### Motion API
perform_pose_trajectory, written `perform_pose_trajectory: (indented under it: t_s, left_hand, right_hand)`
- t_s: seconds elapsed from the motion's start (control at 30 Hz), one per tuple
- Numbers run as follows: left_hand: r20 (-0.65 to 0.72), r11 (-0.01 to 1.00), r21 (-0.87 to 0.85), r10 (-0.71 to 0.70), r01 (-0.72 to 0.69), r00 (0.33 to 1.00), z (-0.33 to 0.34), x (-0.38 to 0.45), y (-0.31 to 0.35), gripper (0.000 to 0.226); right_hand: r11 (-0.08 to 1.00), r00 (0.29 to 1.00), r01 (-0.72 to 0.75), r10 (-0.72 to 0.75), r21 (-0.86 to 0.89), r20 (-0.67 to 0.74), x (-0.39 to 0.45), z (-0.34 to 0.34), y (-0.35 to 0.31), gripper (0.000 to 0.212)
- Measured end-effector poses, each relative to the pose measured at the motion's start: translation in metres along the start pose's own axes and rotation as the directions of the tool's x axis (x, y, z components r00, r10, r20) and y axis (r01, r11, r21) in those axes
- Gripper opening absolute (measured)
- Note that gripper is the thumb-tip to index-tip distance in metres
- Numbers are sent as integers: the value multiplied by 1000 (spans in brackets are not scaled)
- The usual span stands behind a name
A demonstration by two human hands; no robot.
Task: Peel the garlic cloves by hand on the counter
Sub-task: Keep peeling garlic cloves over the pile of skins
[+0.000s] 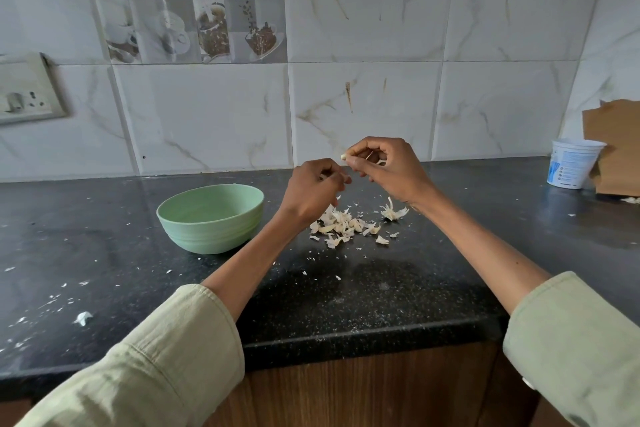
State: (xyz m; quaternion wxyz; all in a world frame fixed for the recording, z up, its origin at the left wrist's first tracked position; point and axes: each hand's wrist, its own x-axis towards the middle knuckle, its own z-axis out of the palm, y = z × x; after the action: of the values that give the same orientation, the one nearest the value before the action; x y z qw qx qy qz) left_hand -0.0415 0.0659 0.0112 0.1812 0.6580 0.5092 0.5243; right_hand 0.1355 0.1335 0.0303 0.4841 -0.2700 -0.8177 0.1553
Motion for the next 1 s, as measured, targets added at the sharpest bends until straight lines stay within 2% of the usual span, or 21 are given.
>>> perform_pose_trajectory:
  t_s: [0.07,0.17,0.23,0.3,0.37,0.53,0.83,1.0]
  left_hand:
    - [-3,1000,22,21,-21,1000,1,0,1,19]
    - [-95,998,40,58,-54,994,-1,4,-3,14]
    - [-156,988,91,139,-126,978,-4,5,-3,17]
    - [-165,963,168,237,-210,957,-5,5,-1,21]
    - [-165,950,191,279,-247,946,-4,3,4,16]
    - [-228,970,121,232,-209,945,-5,3,4,8]
    - [-241,991,-57,105,-122,965,-9,1,6,6]
    - [-233,988,15,155,-156,960,-4,0,8,8]
  right_hand:
    - [1000,1000,2,-2,-9,-14,1,-2,1,11]
    - [1000,1000,4,-4,-1,-29,2,-3,2,13]
    - [1000,1000,7,-6,4,-30,2,-3,1,13]
    - [1000,1000,4,-4,-8,-18,2,-4,-1,13]
    - [999,1000,18,-18,-36,4,0,-4,-3,16]
    - [995,997,61,-57,-84,49,0,-3,-4,15]
    - [995,999,49,-48,-84,12,0,-1,-6,11]
    - [998,999,-11,13,-63,32,0,2,-5,15]
